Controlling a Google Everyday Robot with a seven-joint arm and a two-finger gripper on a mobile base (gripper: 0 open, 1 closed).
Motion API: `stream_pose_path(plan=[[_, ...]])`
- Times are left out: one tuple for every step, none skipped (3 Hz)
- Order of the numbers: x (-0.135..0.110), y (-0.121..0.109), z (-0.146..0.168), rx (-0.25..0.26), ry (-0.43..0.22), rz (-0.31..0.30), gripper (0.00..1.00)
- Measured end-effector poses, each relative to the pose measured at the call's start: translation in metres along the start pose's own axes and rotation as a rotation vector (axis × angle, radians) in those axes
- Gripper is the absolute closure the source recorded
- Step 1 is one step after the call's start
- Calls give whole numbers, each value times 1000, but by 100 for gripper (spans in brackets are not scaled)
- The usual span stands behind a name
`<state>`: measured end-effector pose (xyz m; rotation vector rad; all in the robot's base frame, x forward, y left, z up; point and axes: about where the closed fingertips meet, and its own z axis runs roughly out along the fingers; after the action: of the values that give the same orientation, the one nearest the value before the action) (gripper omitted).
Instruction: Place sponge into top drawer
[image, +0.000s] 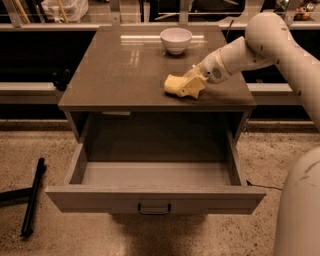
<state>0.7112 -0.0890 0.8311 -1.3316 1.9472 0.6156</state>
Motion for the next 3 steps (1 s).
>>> stream_pose_path(plan=[[-11,30,-52,22,-22,-50,96],[-20,75,-92,13,18,-93,100],[-20,75,-92,13,18,-93,100]])
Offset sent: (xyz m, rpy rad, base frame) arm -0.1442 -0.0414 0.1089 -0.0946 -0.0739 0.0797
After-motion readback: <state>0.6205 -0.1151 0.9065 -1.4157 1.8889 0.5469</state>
